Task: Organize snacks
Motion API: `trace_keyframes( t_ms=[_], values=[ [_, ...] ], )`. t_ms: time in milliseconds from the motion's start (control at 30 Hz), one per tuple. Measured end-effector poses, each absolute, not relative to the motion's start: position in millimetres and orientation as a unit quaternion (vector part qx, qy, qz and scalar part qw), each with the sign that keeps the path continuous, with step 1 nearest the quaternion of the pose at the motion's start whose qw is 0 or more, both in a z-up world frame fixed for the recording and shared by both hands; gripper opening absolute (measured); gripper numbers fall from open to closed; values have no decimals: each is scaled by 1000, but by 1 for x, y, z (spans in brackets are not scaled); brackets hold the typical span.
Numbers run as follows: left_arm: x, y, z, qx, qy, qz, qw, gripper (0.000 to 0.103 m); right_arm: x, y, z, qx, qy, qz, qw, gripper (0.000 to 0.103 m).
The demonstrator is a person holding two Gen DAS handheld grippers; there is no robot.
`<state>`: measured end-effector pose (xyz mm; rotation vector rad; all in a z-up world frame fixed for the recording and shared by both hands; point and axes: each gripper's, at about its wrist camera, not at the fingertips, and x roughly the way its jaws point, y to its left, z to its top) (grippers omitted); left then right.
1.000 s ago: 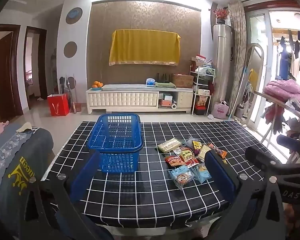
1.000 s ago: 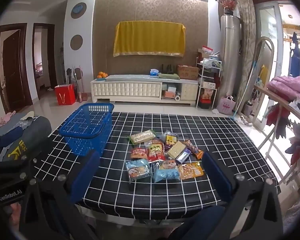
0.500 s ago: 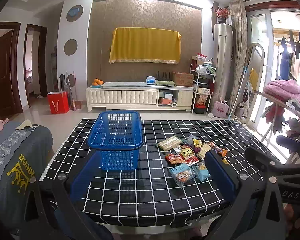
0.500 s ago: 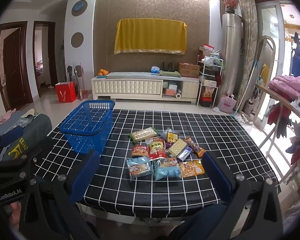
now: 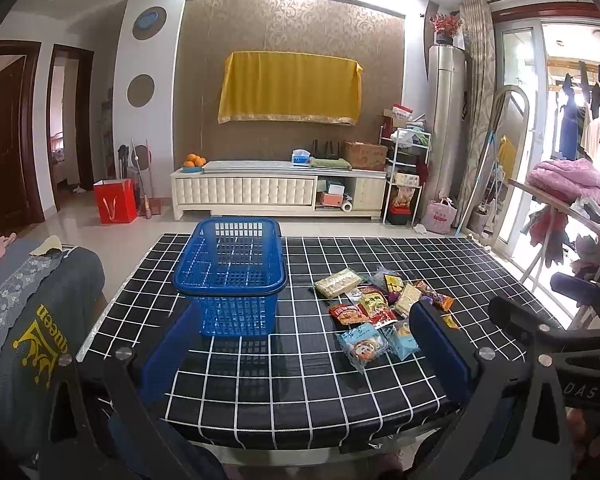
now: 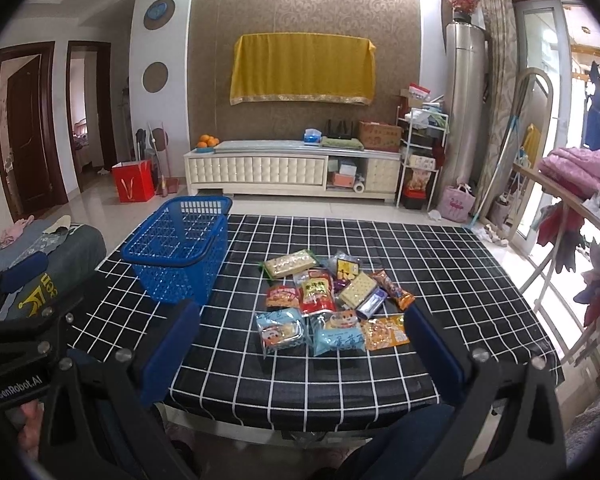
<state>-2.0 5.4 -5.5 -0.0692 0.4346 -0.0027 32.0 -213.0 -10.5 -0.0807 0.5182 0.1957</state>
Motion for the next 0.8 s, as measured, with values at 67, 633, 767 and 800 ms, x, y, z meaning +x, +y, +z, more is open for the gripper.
trace_keyframes(
  t_ms=[67,633,767,800],
  values=[
    [-3,6,-6,-35,216,-1,976,103,32,-213,-12,-37,257,99,961,103],
    [-3,8,-8,-34,220,4,975,103,33,-212,-15,-39,264,101,958,103],
    [-3,8,-9,-34,220,6,975,103,34,-211,-15,-38,265,102,958,103],
    [-3,8,-9,-33,220,7,975,103,33,-210,-16,-38,266,102,958,103]
  ],
)
